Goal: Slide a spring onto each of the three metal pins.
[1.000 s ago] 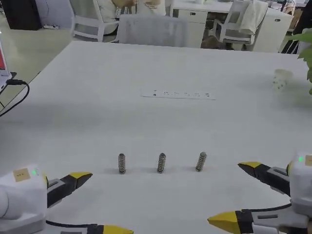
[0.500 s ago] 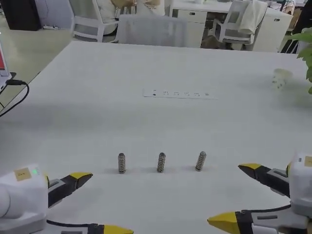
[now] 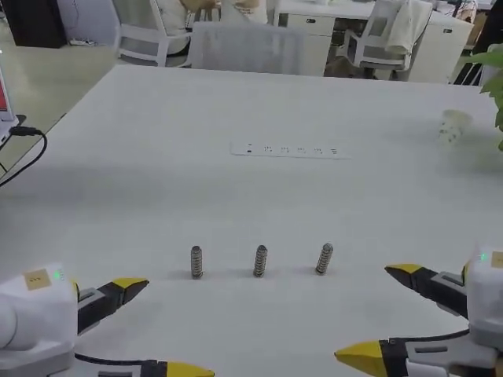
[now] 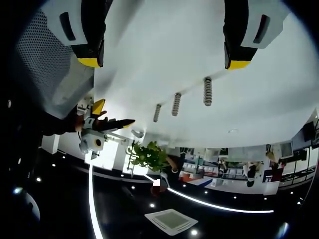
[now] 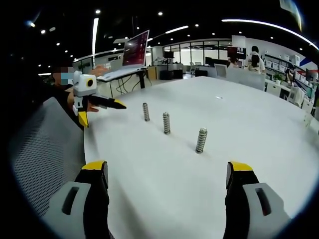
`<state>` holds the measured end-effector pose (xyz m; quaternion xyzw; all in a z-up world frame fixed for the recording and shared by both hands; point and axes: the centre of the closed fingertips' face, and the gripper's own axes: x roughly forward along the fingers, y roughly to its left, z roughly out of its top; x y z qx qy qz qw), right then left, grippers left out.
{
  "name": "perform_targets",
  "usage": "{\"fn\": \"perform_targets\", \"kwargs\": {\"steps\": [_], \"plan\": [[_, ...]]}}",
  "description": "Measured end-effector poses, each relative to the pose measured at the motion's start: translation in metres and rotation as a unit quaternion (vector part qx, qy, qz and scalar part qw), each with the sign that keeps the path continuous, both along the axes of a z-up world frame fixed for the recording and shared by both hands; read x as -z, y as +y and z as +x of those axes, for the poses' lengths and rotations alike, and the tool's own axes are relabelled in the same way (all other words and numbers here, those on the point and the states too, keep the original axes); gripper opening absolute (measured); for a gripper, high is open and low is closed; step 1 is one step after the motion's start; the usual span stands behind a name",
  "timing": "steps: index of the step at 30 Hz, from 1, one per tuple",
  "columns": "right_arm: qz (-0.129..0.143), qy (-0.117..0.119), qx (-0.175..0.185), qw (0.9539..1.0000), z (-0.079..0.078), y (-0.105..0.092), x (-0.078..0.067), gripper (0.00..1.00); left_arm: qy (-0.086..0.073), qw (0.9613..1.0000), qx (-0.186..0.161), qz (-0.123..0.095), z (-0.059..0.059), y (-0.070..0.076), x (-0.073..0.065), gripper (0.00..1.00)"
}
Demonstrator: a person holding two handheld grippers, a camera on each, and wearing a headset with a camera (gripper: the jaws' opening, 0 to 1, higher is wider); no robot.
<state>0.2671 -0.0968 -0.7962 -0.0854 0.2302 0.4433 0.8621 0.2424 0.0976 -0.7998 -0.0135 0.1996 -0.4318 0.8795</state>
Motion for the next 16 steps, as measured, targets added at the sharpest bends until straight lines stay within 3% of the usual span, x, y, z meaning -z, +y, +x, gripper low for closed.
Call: {"fn": "perform_targets", "kwargs": {"steps": [16], "plan": [[0.000, 0.002, 0.001, 1.0000, -0.0002, -0.0005, 0.0012, 0.99, 0.003, 1.0000, 0.002, 0.004, -0.0009, 0.0005, 0.0022, 0.97]]}}
